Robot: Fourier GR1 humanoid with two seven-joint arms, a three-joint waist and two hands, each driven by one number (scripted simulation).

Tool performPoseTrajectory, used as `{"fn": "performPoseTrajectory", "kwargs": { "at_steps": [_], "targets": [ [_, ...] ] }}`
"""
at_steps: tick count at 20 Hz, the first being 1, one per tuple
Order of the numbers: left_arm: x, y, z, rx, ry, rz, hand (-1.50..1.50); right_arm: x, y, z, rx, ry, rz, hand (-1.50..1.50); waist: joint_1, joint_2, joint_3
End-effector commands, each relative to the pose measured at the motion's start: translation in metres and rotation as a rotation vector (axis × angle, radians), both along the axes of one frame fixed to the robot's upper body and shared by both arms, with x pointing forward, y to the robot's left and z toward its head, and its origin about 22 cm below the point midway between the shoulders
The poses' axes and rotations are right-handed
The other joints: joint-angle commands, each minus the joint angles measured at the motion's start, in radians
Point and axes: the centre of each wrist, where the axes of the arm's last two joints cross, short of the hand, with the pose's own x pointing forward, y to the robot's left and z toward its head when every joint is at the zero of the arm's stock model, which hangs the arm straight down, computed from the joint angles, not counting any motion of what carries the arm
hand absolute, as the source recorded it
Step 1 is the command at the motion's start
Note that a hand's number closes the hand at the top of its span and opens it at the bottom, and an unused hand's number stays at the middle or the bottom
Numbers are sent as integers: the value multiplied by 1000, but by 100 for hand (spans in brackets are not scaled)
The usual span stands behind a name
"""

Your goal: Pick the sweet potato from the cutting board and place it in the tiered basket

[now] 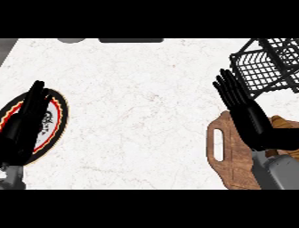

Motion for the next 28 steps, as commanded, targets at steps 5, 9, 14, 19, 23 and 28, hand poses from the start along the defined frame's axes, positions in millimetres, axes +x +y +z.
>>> {"fn": "performPoseTrajectory", "kwargs": {
  "at_steps": [5, 9, 14, 19, 23, 28],
  "targets": [
    [8, 42, 6, 287, -9, 123, 0, -18, -75, 11, -351, -74, -352, 150, -77, -7, -35],
    [-7, 48, -10, 270, 61, 166, 0, -38, -163, -4, -583, -4, -889, -150, -178, -10, -46],
    [-6, 51, -18, 317, 72, 159, 0, -92, -152, -8, -661, -62, -1059, -150, -123, -17, -39],
    [-7, 33, -30, 308, 47, 102, 0, -129, -138, 9, -881, 66, -931, -150, -81, -8, -45],
    [4, 33, -19, 318, 40, 112, 0, -143, -152, 27, -1150, 250, -807, -150, -72, 1, -49],
    [18, 20, -14, 327, 21, 67, 0, -137, -121, 67, -1282, 373, -776, -150, -39, 7, -46]
  ]
}}
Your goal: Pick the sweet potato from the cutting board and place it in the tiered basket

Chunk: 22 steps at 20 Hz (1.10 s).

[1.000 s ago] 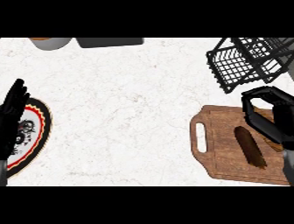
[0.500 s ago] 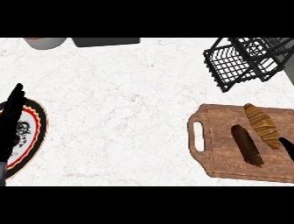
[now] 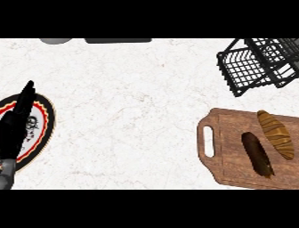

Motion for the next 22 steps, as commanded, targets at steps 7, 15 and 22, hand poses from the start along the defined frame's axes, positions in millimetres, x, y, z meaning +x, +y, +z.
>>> {"fn": "performPoseTrajectory", "kwargs": {
  "at_steps": [7, 15, 22],
  "targets": [
    [14, -17, -7, -9, 2, -80, 0, 16, 68, 70, -93, 209, -228, -150, 79, 8, 8],
    [26, -31, -8, -13, -12, -90, 0, 37, 87, 52, -92, 383, -314, -150, 75, 8, 10],
    [25, -21, -1, -15, -4, -69, 0, 48, 110, 13, -92, 432, -317, -150, 69, 1, 12]
  ]
}}
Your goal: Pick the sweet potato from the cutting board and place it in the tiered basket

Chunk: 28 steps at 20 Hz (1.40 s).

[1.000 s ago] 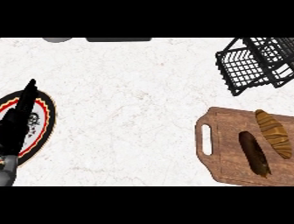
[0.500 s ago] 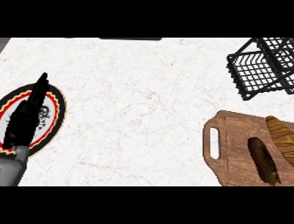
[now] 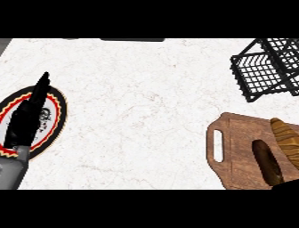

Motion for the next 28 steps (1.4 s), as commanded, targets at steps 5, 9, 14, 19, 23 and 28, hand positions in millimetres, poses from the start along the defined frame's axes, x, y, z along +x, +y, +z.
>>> {"fn": "performPoseTrajectory", "kwargs": {
  "at_steps": [5, 9, 14, 19, 23, 28],
  "targets": [
    [-2, 4, -21, -4, 34, 21, 0, 10, 28, -11, -90, 115, -138, -150, -22, -2, 0],
    [-1, 20, 5, 2, 3, 22, 0, 13, 42, -28, -144, 129, -143, -150, -11, -5, 0],
    [-11, 3, -9, 8, 11, 25, 0, 2, 43, -32, -211, 118, -135, -150, -26, -10, 1],
    [-2, 3, -3, -4, 7, 29, 0, 24, 52, -41, -198, 141, -133, -150, -22, -6, 2],
    [-4, -14, -7, -2, 6, 20, 0, 23, 65, -56, -194, 170, -149, -150, -23, -5, 2],
    [-17, 8, -9, 11, 2, 12, 0, 18, 64, -79, -178, 177, -177, -150, -19, -7, 3]
  ]
}}
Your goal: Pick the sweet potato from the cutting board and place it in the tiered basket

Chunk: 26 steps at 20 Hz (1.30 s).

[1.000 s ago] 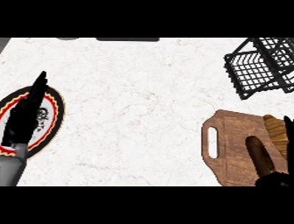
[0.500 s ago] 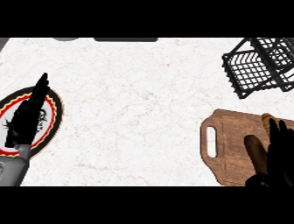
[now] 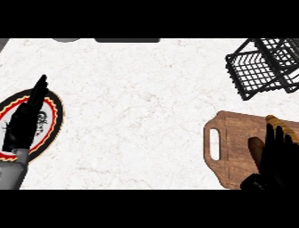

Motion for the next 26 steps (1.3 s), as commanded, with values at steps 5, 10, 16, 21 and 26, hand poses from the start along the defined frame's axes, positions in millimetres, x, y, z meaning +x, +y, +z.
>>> {"fn": "performPoseTrajectory", "kwargs": {
  "at_steps": [5, 10, 16, 21, 26],
  "targets": [
    [4, 2, -7, -23, 16, 16, 0, -7, -10, -5, -42, 74, -193, -150, -13, 0, 0],
    [-1, 8, -1, 4, 5, 9, 0, 12, -22, -18, -17, 86, -196, -150, -3, 1, 1],
    [8, 24, 1, 1, 16, 9, 0, 33, -10, -33, -8, 111, -195, -150, -2, 2, 1],
    [4, 7, 9, 13, 3, -3, 0, 35, -22, -31, 63, 135, -192, -150, -3, 1, 1],
    [-6, -9, -9, -13, -7, -12, 0, 26, -32, -58, -52, 311, -34, 150, 6, 1, 1]
  ]
}}
